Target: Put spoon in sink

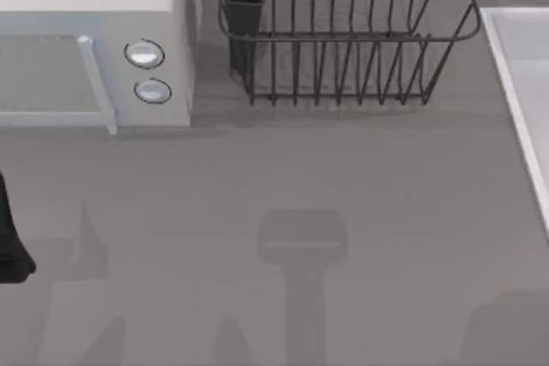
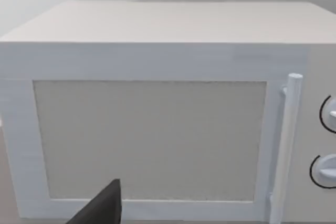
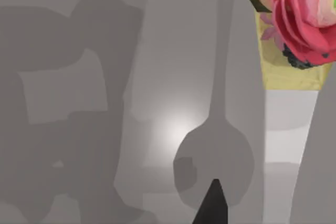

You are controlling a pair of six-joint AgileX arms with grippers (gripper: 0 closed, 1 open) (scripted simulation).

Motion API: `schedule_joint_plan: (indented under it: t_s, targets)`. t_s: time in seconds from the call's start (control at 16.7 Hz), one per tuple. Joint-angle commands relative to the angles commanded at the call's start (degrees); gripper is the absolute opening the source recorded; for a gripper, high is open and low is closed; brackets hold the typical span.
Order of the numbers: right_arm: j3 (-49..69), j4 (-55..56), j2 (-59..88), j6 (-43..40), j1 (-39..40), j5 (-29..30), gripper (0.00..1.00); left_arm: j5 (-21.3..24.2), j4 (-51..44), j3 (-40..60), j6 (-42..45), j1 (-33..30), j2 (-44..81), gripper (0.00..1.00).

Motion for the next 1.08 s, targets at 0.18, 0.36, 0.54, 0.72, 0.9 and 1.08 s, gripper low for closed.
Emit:
schedule_joint_plan:
  t_s: [0.18, 0.36, 0.54, 0.72, 0.9, 1.08]
  targets:
    - [0.41, -0.09, 0.72, 0.2, 0.13, -0.02, 0.0, 0.0, 0.0, 0.0, 0.0, 0.0, 0.0, 1.0]
    - [5.83, -2.38, 5.65, 1.12, 0.82, 0.04, 0.0, 0.0, 0.0, 0.0, 0.0, 0.0, 0.0, 1.0]
    - [16.72, -6.44, 14.88, 2.73, 2.31, 0.16, 0.0, 0.0, 0.0, 0.0, 0.0, 0.0, 0.0, 1.0]
    - [32.69, -11.65, 26.65, 4.86, 4.45, 0.29, 0.0, 0.0, 0.0, 0.0, 0.0, 0.0, 0.0, 1.0]
    - [51.62, -17.62, 39.97, 7.47, 6.94, 0.41, 0.0, 0.0, 0.0, 0.0, 0.0, 0.0, 0.0, 1.0]
    - [71.15, -23.19, 53.12, 10.36, 9.66, 0.53, 0.0, 0.0, 0.0, 0.0, 0.0, 0.0, 0.0, 1.0]
